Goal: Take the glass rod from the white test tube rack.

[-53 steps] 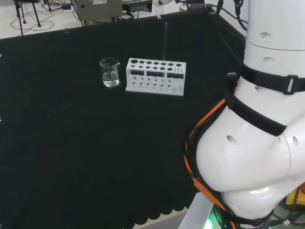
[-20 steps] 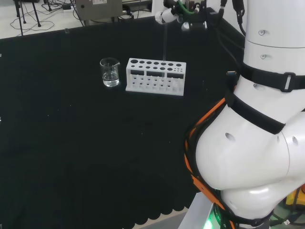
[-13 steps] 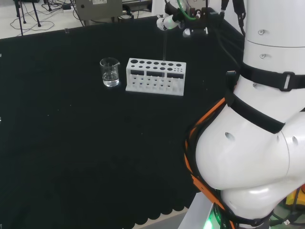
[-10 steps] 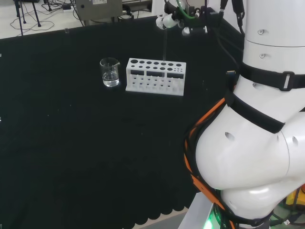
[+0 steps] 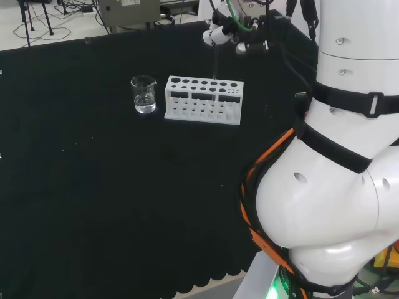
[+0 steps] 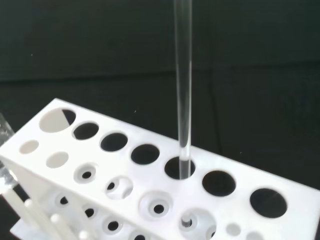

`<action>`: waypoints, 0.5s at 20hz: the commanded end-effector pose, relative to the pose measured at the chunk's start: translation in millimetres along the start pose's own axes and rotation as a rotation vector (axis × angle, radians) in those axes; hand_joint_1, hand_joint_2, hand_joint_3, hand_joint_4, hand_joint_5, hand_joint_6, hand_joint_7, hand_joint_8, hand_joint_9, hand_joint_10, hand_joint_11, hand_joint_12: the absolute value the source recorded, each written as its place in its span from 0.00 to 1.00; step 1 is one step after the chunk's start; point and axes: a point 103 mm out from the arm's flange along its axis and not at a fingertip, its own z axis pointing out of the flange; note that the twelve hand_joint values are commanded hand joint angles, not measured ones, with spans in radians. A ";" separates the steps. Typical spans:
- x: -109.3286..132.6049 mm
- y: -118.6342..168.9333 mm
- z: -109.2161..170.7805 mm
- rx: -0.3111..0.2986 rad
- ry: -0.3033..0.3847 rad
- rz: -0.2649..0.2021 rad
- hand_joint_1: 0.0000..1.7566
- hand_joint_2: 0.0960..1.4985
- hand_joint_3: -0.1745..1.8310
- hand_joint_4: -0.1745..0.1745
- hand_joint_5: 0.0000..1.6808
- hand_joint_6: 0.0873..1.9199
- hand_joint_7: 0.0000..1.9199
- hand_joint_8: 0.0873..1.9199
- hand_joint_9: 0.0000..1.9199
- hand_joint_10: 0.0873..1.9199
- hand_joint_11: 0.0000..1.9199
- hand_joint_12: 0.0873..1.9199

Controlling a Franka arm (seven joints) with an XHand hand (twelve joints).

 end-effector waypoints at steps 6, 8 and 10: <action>13.1 -1.3 0.9 -0.050 -0.067 -0.046 0.53 0.57 0.37 0.00 0.43 0.44 0.64 0.50 0.81 0.44 0.46 0.64; 15.0 1.9 -11.7 -0.049 -0.096 -0.045 0.57 0.56 0.39 0.00 0.46 0.43 0.65 0.50 0.82 0.43 0.48 0.62; 17.8 -0.3 -13.3 -0.067 -0.105 -0.051 0.62 0.65 0.26 0.00 0.49 0.55 0.66 0.50 0.83 0.42 0.51 0.61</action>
